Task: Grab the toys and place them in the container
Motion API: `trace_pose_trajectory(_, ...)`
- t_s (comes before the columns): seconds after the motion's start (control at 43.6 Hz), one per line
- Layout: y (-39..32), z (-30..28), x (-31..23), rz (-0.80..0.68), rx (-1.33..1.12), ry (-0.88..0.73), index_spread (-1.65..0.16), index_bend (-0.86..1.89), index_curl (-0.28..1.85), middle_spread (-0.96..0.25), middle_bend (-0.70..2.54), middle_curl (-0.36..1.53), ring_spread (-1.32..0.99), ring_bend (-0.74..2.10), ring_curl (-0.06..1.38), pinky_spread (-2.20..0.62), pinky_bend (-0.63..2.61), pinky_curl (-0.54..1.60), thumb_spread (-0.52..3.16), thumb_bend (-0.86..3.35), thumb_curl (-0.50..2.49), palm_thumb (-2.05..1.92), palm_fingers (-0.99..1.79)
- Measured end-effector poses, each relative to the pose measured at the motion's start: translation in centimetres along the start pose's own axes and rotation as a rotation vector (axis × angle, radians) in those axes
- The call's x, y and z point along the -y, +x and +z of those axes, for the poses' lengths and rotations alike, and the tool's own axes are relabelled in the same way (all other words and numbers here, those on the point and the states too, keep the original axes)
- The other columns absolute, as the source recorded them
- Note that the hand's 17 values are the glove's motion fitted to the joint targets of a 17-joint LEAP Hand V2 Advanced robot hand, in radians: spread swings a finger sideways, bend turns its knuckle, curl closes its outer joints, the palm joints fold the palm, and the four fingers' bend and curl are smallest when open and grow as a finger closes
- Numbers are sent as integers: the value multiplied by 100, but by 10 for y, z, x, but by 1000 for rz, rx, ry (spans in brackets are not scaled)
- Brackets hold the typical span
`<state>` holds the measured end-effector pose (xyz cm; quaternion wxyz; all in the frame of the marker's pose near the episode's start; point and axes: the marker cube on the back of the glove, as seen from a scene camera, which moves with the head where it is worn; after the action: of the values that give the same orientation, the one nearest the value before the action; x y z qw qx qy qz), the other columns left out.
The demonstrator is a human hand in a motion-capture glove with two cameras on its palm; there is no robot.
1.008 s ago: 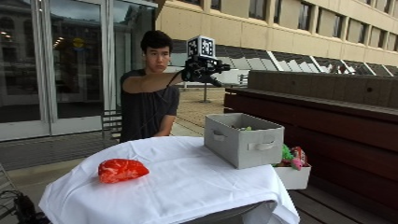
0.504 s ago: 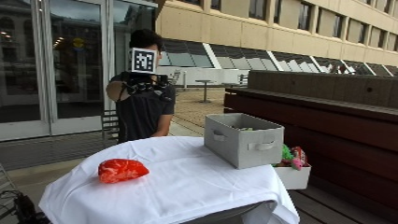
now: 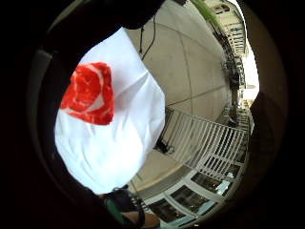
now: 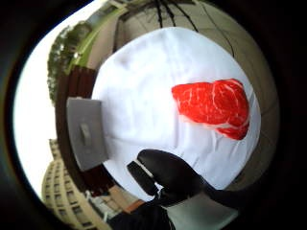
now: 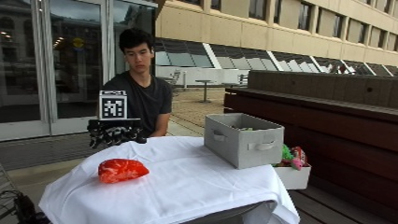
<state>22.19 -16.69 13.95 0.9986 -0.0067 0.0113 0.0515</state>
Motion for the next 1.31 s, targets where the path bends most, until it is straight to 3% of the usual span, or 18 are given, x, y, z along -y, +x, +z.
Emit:
trace_pose_trajectory(0.16, 2, 34, -9, -11, 7, -159, -28, 5, 11, -2, 15, 33, -15, 15, 24, 2, 97, 34, 94, -6, 25, -5, -25)
trace_pose_trajectory(0.596, 1, 93, -5, -3, -88, -194, -30, 11, 12, -6, 20, 34, -11, 23, 26, 2, 109, 37, 110, 12, 32, 31, -4)
trace_pose_trajectory(0.733, 0, 97, -6, 21, -64, -153, -33, 24, 17, -13, 26, 37, -20, 35, 28, -10, 105, 34, 114, 23, 36, 51, 36)
trace_pose_trajectory(0.825, 2, 95, -5, 31, -39, -127, -34, 31, 18, -22, 37, 40, -33, 60, 33, -28, 96, 29, 116, 26, 38, 59, 100)
trace_pose_trajectory(1.054, 3, 79, -1, 33, -36, -127, -30, 43, 29, -31, 65, 52, -41, 85, 46, -46, 73, 28, 103, 34, 47, 81, 132)
trace_pose_trajectory(1.191, 2, 80, 13, 43, -108, 97, -27, 55, 36, -31, 83, 57, -40, 99, 50, -52, 65, 27, 108, 52, 56, 103, 146)
trace_pose_trajectory(1.306, 1, 67, -13, 67, -68, -134, -23, 67, 42, -30, 90, 59, -40, 105, 51, -54, 64, 28, 117, 60, 59, 105, 144)
